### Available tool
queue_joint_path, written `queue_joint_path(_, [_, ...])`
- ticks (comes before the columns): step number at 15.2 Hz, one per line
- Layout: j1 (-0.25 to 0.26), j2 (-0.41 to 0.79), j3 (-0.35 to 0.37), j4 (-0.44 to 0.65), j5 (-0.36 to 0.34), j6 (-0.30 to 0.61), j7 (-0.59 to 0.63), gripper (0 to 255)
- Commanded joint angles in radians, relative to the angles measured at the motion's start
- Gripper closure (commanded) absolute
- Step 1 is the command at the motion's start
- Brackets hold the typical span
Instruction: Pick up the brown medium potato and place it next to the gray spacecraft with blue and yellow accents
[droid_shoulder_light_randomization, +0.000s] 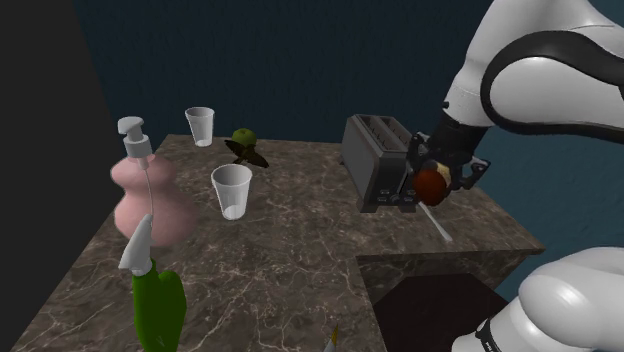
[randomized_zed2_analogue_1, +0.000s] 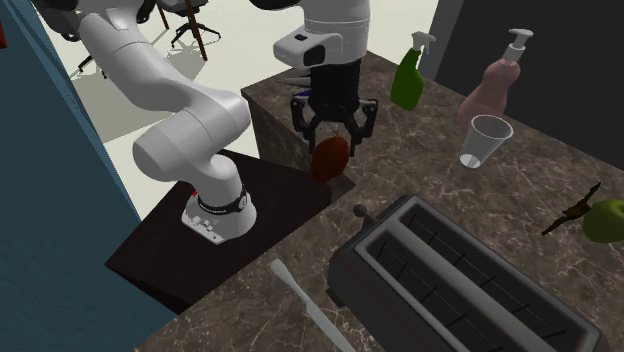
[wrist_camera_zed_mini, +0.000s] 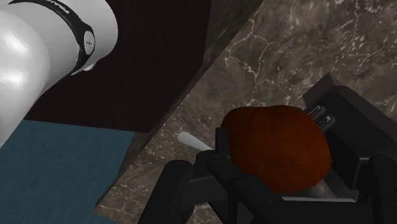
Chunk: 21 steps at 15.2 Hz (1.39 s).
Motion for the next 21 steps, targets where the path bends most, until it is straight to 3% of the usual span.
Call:
queue_joint_path(1, [0.035,-0.055,0.027,-0.012,0.031,-0.046,0.038,255])
queue_joint_path(13, [0.232,-0.285,0.217,0.026,0.24,-0.303,0.304,255])
queue_joint_path(21, [0.301,-0.335,0.359,0.147,0.398,-0.429,0.499,255])
